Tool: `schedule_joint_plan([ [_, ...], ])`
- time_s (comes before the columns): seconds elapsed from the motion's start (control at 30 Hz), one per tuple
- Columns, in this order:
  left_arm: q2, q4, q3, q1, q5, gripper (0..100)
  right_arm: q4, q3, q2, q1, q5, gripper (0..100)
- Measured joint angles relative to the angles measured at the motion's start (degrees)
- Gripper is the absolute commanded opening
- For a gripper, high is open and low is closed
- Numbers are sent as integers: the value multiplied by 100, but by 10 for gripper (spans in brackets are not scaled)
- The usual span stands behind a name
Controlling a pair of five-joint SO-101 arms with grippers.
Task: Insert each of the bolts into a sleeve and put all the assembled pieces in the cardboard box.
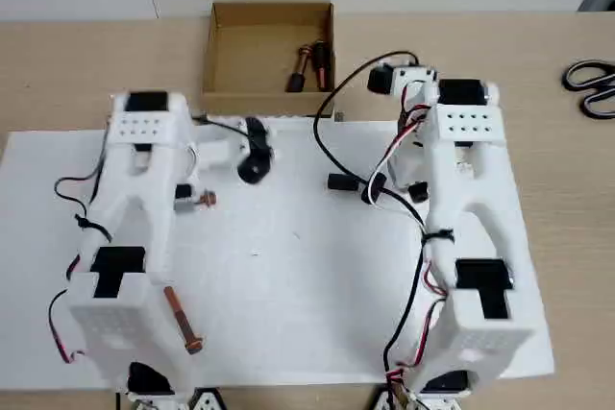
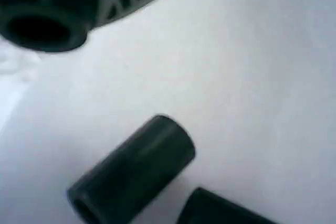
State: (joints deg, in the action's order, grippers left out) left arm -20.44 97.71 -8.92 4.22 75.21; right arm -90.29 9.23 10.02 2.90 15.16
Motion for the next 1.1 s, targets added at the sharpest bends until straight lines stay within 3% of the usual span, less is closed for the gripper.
schedule_joint_plan([
  [0.3, 914, 105, -466, -97, -1160, 5, -466, 0, -835, 0, 0, 7],
  [0.53, 1916, -44, -466, -281, -3851, 5, -730, -404, -1626, 440, 0, 6],
  [0.77, 2840, 167, -457, -325, -6233, 5, -738, -1741, -3560, 1011, -35, 7],
  [1.1, 4800, -79, 325, -853, -7851, 5, -237, -3692, -5846, 1345, -738, 4],
])
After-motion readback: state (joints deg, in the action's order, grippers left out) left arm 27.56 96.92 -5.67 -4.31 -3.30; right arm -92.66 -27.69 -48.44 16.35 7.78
